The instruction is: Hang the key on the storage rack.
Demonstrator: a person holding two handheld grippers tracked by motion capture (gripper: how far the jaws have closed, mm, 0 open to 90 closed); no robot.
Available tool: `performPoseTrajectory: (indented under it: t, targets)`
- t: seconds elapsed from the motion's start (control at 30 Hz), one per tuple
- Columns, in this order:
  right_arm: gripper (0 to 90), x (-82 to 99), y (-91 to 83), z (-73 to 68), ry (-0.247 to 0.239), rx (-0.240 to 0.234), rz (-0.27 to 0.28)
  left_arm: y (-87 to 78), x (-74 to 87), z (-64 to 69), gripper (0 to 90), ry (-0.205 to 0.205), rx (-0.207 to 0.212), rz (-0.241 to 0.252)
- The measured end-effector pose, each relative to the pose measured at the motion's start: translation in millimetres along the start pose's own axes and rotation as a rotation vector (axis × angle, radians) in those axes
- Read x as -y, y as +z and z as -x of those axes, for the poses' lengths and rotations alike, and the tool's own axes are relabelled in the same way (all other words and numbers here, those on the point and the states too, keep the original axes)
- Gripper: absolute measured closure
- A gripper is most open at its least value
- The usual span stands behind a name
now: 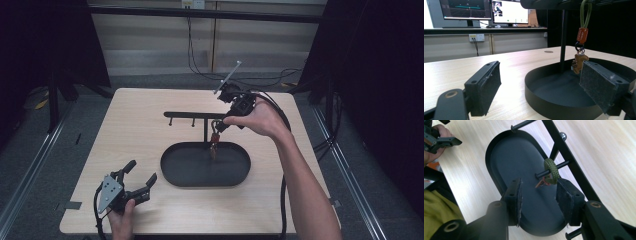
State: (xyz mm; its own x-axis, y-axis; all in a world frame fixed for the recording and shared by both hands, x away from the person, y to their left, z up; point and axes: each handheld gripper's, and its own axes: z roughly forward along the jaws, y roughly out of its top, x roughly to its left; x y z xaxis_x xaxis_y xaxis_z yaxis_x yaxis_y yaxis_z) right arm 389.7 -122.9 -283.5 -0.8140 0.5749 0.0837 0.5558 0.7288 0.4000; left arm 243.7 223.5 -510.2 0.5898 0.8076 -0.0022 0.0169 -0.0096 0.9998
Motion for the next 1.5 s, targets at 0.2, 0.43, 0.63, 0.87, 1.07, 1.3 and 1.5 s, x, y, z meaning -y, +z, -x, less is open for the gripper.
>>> performPoseTrajectory:
  t: [0.2,0.43,0.63,0.87,1.07,1.3,1.5]
  targets:
    - [49.3,6.1,-2.3,-5.7,-0.008,-0.014,0.051,0.0,0.0,0.1,16.7,-0.001,-0.001,0.0]
    - [45.4,23.2,2.7,-10.2,-0.001,-0.024,0.116,-0.1,0.0,-0.1,16.8,0.001,-0.001,-0.001]
    - [43.6,40.5,11.0,-17.2,-0.003,-0.038,0.211,-0.1,0.0,0.0,16.8,0.0,-0.001,-0.001]
    - [41.1,64.0,21.0,-27.8,0.003,-0.051,0.339,0.0,0.1,0.0,16.7,0.0,-0.003,0.001]
    - [38.6,81.8,25.7,-36.6,0.018,-0.059,0.452,-0.1,0.1,-0.1,16.7,0.001,-0.002,0.0]
    - [29.1,98.9,32.8,-39.4,0.029,-0.007,0.521,-0.2,0.1,0.0,16.7,0.001,-0.004,0.0]
    - [22.8,117.0,36.7,-45.3,0.042,-0.018,0.617,-0.2,0.0,0.0,16.7,0.001,-0.004,0.0]
